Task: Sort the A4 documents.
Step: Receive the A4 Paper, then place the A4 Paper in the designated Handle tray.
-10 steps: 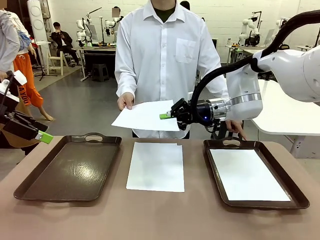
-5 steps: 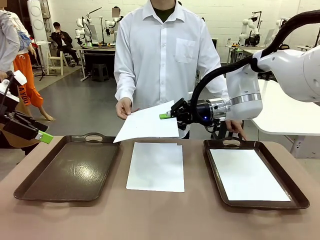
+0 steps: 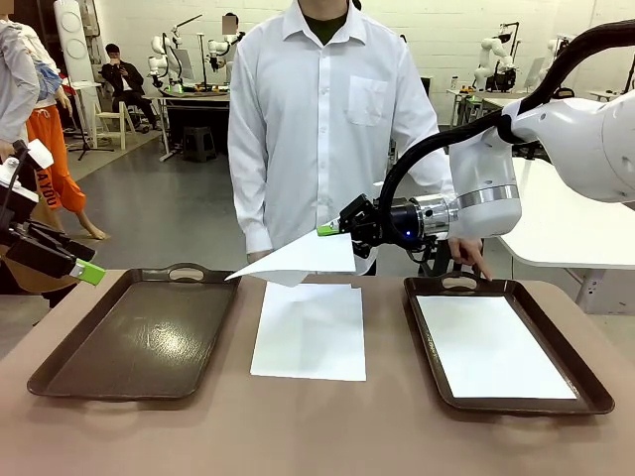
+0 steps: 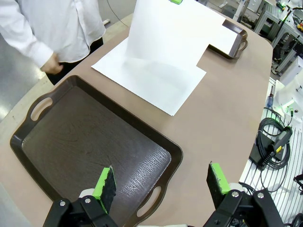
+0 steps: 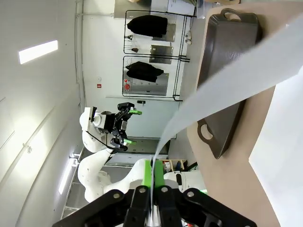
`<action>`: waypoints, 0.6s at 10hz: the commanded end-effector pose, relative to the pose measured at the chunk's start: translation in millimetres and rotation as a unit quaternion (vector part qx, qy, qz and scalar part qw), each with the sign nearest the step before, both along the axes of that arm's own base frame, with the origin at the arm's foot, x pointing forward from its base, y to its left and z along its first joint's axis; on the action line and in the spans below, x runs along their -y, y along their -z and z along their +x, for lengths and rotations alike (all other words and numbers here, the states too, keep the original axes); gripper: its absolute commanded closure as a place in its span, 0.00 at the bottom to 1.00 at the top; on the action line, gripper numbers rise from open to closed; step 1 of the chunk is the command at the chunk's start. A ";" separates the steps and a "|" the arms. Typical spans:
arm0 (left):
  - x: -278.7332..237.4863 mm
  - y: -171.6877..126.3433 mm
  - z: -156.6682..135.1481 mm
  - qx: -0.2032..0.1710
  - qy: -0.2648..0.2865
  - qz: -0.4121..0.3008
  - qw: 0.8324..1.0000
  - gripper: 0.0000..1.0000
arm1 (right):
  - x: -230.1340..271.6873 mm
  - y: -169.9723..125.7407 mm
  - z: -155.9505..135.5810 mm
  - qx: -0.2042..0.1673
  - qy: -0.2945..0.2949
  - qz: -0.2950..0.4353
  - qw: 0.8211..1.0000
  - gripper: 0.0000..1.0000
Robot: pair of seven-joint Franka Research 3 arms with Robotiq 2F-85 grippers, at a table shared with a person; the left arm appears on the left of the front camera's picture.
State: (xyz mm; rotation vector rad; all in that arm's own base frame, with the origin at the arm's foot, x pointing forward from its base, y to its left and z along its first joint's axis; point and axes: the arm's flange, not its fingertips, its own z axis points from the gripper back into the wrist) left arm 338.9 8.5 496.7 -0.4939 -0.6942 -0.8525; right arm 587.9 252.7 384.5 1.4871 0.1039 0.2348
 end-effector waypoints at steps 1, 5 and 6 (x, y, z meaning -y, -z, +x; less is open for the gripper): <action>-1.5 1.2 0.9 0.005 0.008 -0.007 1.000 0.00 | 0.1 0.6 0.6 0.000 0.003 -0.003 1.000 1.00; -1.5 1.2 0.9 0.005 0.008 -0.007 1.000 0.00 | 0.1 0.6 0.6 0.000 0.003 -0.003 1.000 1.00; -1.5 1.2 0.9 0.005 0.008 -0.007 1.000 0.00 | 0.1 0.6 0.6 0.000 0.003 -0.003 1.000 1.00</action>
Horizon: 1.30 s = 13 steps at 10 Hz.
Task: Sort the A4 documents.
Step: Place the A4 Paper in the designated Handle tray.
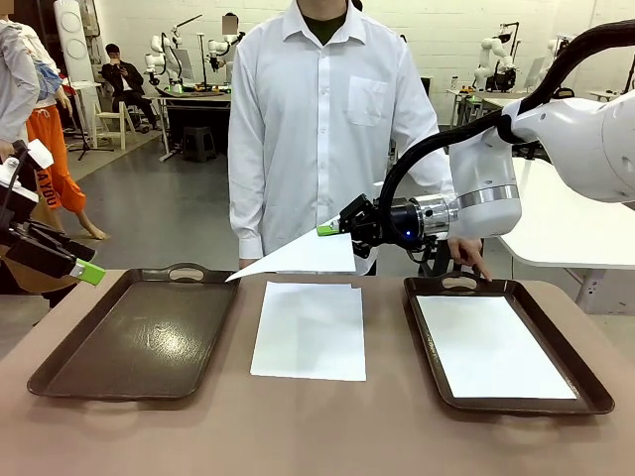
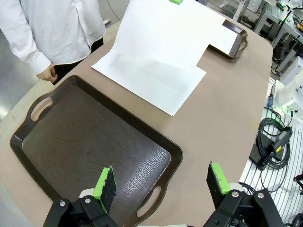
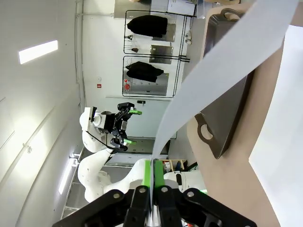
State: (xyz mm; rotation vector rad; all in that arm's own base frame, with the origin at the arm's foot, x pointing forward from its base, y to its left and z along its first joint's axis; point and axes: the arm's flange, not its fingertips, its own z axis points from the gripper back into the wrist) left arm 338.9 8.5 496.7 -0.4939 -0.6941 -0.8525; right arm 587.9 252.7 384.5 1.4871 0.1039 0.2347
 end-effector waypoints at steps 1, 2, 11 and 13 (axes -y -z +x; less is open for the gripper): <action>-1.5 1.2 0.9 0.005 0.008 -0.007 1.000 0.00 | 0.1 0.6 0.6 0.000 0.003 -0.003 1.000 1.00; -1.5 1.2 0.9 0.005 0.008 -0.007 1.000 0.00 | 0.1 0.6 0.6 0.000 0.003 -0.003 1.000 1.00; -1.5 1.2 0.9 0.005 0.008 -0.007 1.000 0.00 | 35.9 -7.7 -16.1 0.025 0.000 -0.048 0.999 0.99; -1.5 1.2 0.9 0.005 0.008 -0.007 1.000 0.00 | 92.3 -9.9 -27.5 0.026 -0.014 -0.087 0.996 0.99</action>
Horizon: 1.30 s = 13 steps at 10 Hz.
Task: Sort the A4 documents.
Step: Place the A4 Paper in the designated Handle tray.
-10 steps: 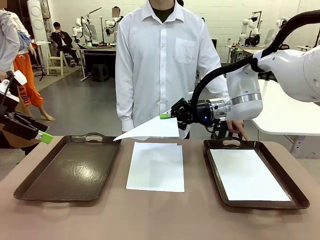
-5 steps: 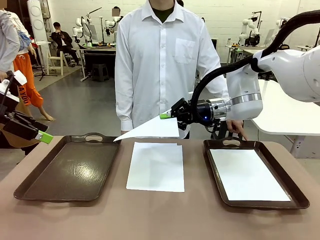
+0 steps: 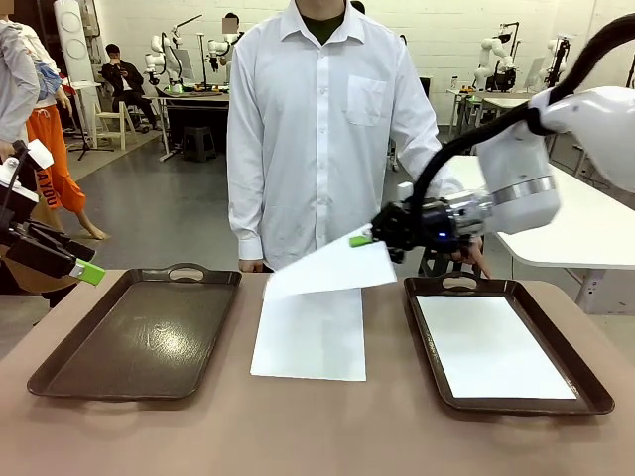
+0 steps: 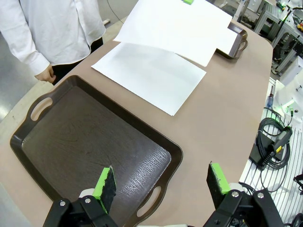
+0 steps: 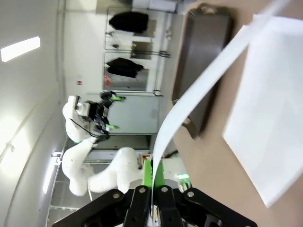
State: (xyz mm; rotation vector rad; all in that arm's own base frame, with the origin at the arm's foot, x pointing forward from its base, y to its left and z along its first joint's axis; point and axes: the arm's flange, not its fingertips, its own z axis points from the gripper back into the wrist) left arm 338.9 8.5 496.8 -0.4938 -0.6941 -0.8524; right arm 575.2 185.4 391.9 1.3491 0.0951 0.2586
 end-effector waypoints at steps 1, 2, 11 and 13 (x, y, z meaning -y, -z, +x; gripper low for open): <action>-1.4 1.2 0.9 0.005 0.008 -0.007 1.000 0.00 | 53.8 -4.8 -22.5 0.012 -0.020 -0.040 0.999 0.99; -1.4 1.2 0.9 0.005 0.008 -0.007 1.000 0.00 | 76.0 -5.6 -28.3 0.017 -0.036 -0.053 0.998 0.99; -1.4 1.2 0.9 0.005 0.008 -0.007 1.000 0.00 | 188.2 71.0 -48.3 -0.002 -0.055 -0.234 0.971 0.99; -1.4 1.2 0.9 0.005 0.008 -0.007 1.000 0.00 | 211.9 73.2 -53.9 -0.026 -0.032 -0.271 0.962 0.99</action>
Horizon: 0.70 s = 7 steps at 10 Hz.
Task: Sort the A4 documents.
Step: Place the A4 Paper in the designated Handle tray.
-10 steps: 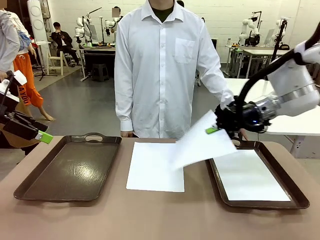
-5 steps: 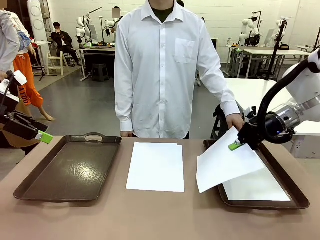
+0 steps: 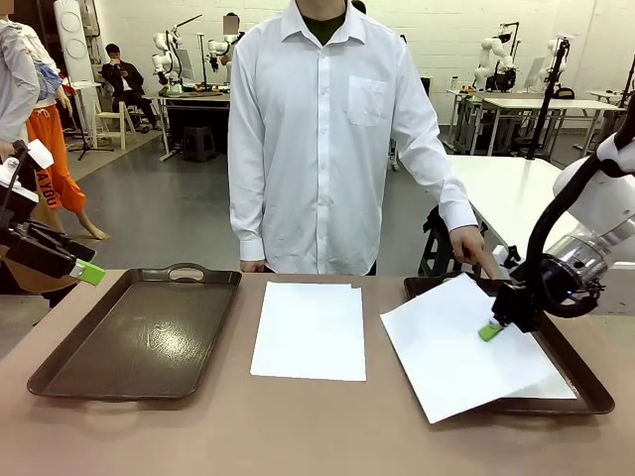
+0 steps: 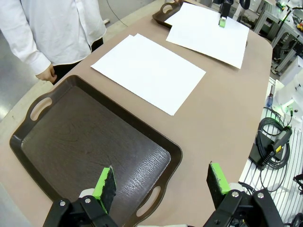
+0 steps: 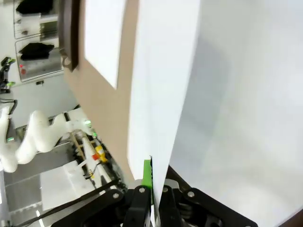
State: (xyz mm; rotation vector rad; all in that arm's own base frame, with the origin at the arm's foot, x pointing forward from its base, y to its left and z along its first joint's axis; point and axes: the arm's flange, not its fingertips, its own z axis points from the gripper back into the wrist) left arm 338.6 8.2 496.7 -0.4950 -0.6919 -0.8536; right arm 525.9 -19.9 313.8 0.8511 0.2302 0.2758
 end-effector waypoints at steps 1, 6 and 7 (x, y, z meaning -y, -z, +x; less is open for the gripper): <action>-1.7 1.1 1.2 0.006 0.007 -0.007 1.000 0.00 | 17.6 -5.9 -6.0 -0.012 0.037 -0.045 0.998 0.99; -1.7 1.1 1.2 0.006 0.007 -0.007 1.000 0.00 | 29.8 -12.1 -3.5 0.020 0.117 -0.096 0.988 0.99; -1.7 1.1 1.2 0.006 0.007 -0.007 1.000 0.00 | 29.2 -12.6 -1.6 0.021 0.116 -0.101 0.988 0.99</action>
